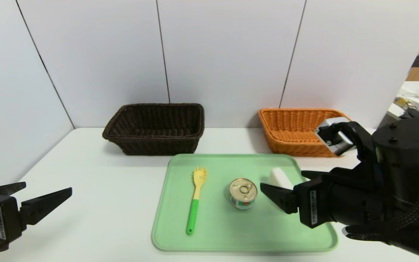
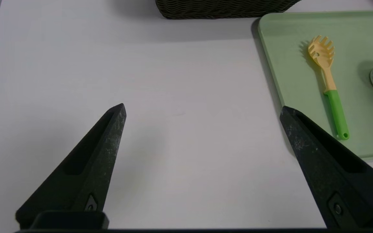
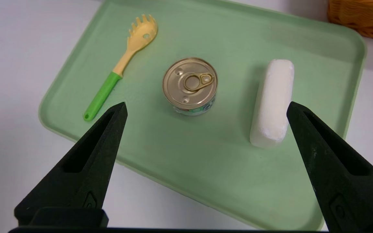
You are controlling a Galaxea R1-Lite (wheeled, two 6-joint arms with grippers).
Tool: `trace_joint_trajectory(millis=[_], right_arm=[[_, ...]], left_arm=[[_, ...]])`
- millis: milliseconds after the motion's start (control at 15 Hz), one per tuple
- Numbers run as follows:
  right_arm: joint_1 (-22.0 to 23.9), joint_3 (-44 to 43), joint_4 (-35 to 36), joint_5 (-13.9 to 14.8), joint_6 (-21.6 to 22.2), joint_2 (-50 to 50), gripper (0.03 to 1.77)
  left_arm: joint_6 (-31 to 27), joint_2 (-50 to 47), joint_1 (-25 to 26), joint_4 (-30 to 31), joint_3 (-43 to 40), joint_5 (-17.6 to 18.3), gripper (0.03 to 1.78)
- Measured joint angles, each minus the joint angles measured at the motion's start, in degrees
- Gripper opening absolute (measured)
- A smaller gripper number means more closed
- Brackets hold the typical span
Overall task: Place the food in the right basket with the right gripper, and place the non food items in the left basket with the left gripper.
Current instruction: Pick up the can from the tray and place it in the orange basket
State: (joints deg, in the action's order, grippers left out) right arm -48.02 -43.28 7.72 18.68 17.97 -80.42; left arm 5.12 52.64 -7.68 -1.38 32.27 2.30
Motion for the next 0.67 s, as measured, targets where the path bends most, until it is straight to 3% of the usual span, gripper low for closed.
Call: trace_joint_trajectory(millis=[267, 400, 667], right_arm=[[-2.56, 10.64, 19.07, 1.77, -4.96, -2.65, 1.70], [-4.86, 14.97, 28.64, 4.44, -6.05, -4.96, 1.70], [-8.07, 19.16, 38.50, 6.57, -6.40, -8.83, 1.70]], left_arm=[[0.02, -0.16, -0.20, 0.17, -1.51, -0.02, 1.69], [0.00, -0.44, -0.37, 0.23, -2.89, -0.11, 1.69], [0.02, -1.40, -0.41, 1.43, -5.25, -0.11, 1.69]])
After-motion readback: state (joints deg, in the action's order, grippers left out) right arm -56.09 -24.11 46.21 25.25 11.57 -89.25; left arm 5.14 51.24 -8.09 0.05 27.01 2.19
